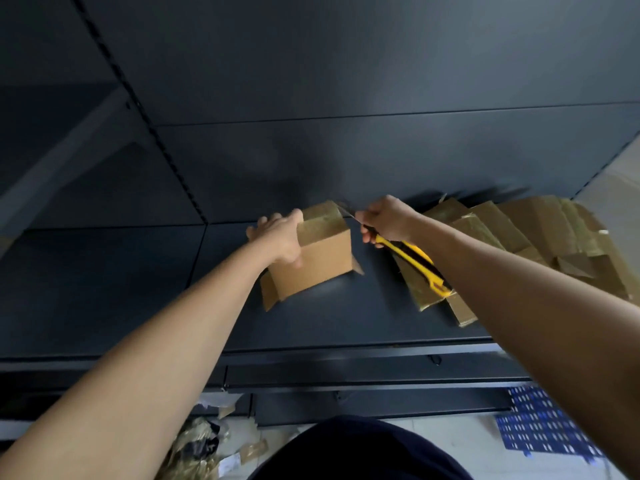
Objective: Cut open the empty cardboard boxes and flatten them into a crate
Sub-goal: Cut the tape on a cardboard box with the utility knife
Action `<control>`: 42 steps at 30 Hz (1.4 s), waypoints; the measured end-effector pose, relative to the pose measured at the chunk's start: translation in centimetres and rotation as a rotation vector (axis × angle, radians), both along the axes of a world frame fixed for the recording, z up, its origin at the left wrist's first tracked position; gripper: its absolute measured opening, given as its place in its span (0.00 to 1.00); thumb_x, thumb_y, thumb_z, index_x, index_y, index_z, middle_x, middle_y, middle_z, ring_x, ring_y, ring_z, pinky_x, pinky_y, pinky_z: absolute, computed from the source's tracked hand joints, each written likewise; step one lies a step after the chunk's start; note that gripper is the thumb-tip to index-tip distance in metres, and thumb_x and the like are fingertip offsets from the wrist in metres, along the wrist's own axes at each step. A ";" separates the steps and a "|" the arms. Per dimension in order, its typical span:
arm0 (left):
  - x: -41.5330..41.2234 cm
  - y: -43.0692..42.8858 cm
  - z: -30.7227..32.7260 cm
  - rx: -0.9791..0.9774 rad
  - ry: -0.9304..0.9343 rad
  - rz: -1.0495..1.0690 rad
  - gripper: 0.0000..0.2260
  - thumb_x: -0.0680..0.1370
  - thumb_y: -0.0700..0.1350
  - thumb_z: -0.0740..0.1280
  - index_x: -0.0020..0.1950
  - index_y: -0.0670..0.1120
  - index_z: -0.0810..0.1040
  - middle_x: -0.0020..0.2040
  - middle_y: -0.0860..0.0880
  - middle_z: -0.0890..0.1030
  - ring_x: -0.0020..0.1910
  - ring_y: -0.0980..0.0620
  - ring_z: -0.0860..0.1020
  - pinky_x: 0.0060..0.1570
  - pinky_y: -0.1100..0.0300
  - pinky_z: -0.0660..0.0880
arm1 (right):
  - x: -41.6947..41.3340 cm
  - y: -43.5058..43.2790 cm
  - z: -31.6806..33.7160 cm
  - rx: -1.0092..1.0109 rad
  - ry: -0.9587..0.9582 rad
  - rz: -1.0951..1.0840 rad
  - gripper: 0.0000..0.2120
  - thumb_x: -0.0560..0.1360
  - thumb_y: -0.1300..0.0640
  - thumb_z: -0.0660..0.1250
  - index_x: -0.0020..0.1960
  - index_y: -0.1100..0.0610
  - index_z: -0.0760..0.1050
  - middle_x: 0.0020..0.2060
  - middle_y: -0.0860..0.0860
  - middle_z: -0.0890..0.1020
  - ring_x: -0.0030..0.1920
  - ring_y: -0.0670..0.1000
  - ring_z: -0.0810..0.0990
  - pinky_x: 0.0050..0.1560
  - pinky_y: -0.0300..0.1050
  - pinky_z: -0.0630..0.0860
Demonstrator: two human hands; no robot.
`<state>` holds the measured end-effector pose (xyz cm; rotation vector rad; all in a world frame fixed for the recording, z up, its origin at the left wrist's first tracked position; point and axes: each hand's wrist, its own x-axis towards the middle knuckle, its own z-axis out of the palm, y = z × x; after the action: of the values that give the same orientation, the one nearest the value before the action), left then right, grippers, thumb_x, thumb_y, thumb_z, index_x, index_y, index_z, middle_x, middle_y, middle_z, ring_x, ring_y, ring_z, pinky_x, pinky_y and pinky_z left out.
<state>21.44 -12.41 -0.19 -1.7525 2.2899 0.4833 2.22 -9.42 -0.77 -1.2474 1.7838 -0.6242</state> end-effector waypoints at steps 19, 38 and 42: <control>1.7 0.4 -1.9 0.125 0.244 0.052 0.08 0.74 0.53 0.70 0.41 0.54 0.71 0.55 0.48 0.65 0.55 0.44 0.67 0.52 0.54 0.64 | 0.5 -0.1 -0.8 0.275 0.581 0.482 0.08 0.79 0.60 0.58 0.47 0.58 0.76 0.42 0.55 0.81 0.41 0.53 0.78 0.44 0.44 0.74; 1.6 -1.4 -0.9 0.077 0.272 0.114 0.18 0.80 0.59 0.53 0.49 0.49 0.76 0.52 0.50 0.74 0.54 0.47 0.71 0.59 0.51 0.63 | -2.9 0.8 -1.6 0.429 0.239 0.362 0.17 0.80 0.51 0.56 0.40 0.61 0.73 0.29 0.58 0.79 0.29 0.56 0.81 0.34 0.47 0.80; 1.4 -2.0 -0.8 -0.017 0.327 0.124 0.10 0.80 0.46 0.61 0.40 0.44 0.74 0.45 0.47 0.77 0.39 0.50 0.73 0.37 0.59 0.69 | -4.0 0.6 -1.5 0.238 0.190 0.198 0.19 0.81 0.48 0.55 0.40 0.60 0.72 0.29 0.57 0.74 0.26 0.54 0.74 0.28 0.44 0.75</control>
<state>22.83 -14.41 -1.00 -1.9564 2.4065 0.8319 -1.75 -8.85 -2.23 -1.3299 1.7981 -0.1795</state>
